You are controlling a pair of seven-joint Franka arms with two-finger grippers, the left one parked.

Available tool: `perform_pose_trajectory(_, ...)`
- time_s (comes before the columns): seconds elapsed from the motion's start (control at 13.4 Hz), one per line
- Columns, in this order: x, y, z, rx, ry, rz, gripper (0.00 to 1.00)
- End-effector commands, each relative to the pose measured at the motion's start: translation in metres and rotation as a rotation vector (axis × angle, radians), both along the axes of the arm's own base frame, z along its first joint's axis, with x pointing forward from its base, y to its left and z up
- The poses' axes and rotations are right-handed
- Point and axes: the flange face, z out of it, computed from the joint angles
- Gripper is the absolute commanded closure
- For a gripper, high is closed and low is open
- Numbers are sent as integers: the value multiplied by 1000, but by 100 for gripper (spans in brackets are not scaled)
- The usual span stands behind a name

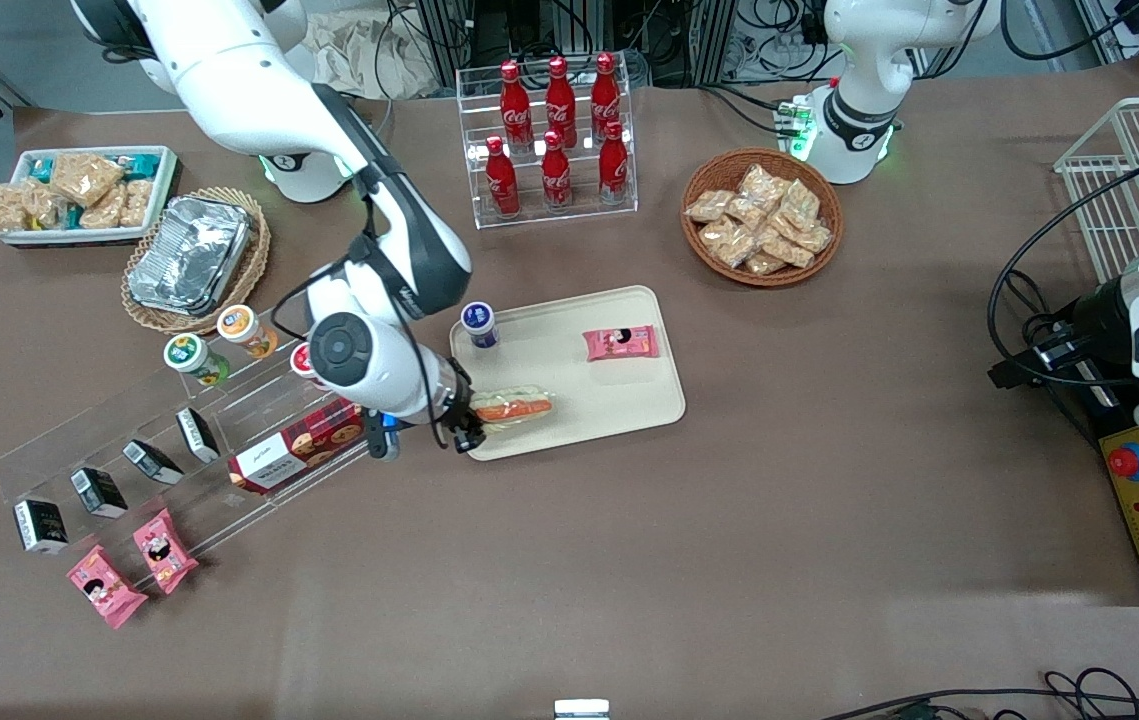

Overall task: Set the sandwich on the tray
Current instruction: 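Lower the sandwich onto the tray and open the right gripper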

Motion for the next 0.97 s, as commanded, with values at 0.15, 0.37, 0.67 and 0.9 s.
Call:
perform_pose_trajectory(0.15, -22, 63, -42, -32, -50, -60, 100)
perform_pose_trajectory(0.37, -37, 81, -65, -50, -63, -57, 100)
perform_pose_trajectory(0.67, -36, 79, -88, -65, -85, -69, 100)
perform_pose_trajectory(0.9, -36, 79, -93, -70, -82, -69, 1)
